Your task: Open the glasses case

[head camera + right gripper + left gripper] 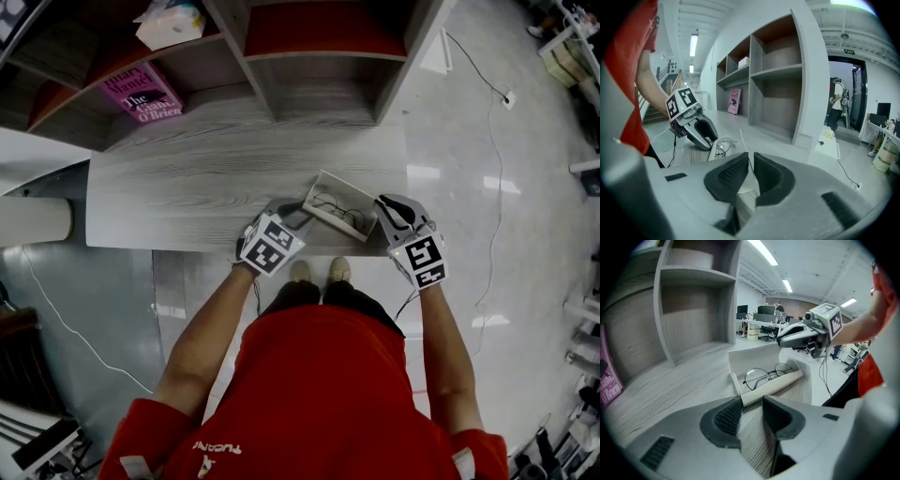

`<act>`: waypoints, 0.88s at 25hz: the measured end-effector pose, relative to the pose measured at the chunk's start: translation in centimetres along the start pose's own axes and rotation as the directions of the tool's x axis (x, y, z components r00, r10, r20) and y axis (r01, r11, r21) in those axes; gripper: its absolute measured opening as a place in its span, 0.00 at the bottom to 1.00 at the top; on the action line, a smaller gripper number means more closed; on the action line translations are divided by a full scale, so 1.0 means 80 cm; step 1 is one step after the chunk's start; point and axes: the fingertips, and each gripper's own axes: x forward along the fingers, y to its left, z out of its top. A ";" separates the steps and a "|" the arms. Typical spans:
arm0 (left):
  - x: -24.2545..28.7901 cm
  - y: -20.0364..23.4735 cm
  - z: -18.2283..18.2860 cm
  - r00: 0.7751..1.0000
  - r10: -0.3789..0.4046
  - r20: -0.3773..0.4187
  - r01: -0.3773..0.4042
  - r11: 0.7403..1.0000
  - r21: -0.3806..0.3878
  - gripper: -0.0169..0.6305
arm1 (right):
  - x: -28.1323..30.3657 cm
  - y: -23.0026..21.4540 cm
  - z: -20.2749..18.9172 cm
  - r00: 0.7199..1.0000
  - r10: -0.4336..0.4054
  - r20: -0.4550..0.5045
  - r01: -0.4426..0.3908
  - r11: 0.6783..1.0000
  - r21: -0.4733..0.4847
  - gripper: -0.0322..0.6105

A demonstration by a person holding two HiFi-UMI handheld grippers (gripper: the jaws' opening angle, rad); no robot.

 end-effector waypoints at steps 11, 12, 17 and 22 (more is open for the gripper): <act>0.006 0.006 0.008 1.000 0.007 -0.004 -0.007 1.000 -0.007 0.24 | 0.016 -0.041 -0.017 0.999 -0.045 -0.023 0.046 0.998 0.043 0.12; 0.007 0.006 0.008 1.000 0.007 -0.004 -0.007 1.000 -0.008 0.24 | 0.016 -0.042 -0.017 0.999 -0.048 -0.024 0.049 0.998 0.044 0.12; 0.007 0.006 0.009 1.000 0.008 -0.002 -0.008 1.000 -0.009 0.24 | 0.015 -0.042 -0.016 0.998 -0.059 -0.018 0.060 0.997 0.042 0.13; 0.008 0.005 0.008 1.000 0.006 0.002 -0.006 1.000 -0.007 0.24 | 0.012 -0.039 -0.014 0.998 -0.059 -0.019 0.060 0.997 0.040 0.14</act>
